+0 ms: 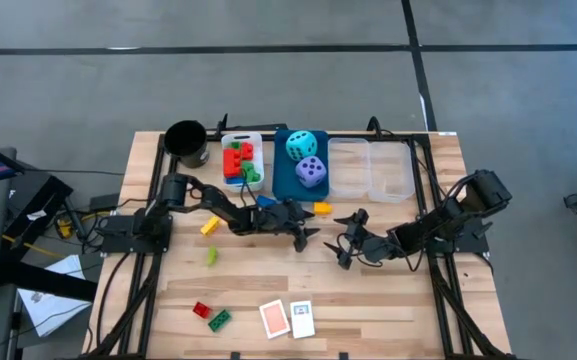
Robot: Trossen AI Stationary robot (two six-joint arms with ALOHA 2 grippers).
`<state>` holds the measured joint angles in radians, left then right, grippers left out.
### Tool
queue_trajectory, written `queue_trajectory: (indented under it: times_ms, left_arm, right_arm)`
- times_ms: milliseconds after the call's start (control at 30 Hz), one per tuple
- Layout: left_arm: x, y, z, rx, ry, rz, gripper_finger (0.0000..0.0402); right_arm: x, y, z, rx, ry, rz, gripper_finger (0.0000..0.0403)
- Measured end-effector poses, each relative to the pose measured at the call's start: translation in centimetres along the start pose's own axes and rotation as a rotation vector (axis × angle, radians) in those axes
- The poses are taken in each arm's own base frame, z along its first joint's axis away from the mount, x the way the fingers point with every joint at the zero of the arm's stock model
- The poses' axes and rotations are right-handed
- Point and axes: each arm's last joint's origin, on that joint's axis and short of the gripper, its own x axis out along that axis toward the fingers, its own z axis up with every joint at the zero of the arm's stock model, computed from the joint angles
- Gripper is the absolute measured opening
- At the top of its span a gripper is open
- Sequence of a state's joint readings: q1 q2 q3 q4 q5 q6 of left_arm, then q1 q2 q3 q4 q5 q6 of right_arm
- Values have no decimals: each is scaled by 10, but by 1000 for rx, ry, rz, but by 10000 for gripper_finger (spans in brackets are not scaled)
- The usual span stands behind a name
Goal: Pick & Place Toys
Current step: Put the large yellow game piece into the white bin
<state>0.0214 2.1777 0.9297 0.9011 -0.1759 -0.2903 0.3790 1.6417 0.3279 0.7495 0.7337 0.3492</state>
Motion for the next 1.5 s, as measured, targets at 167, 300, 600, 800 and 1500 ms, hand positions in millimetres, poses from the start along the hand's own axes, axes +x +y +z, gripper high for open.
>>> queue_trajectory:
  times_ms: [167, 300, 600, 800, 1500]
  left_arm:
    - [1, 0, 0, 9, 12, 67, 244]
    - [1, -1, 0, 14, 5, 114, 228]
    - [0, -3, -1, 11, -4, 132, 203]
    - [-1, -8, 1, 30, -22, 99, 194]
    - [-2, -6, -7, 35, 28, 205, 161]
  right_arm:
    - [0, 0, 0, 8, 2, -1, 380]
    - [0, 0, 0, 12, 2, -1, 380]
    - [0, 0, 0, 17, 2, -1, 380]
    - [0, 0, 0, 18, 1, -1, 380]
    - [0, 0, 0, 21, 1, -1, 380]
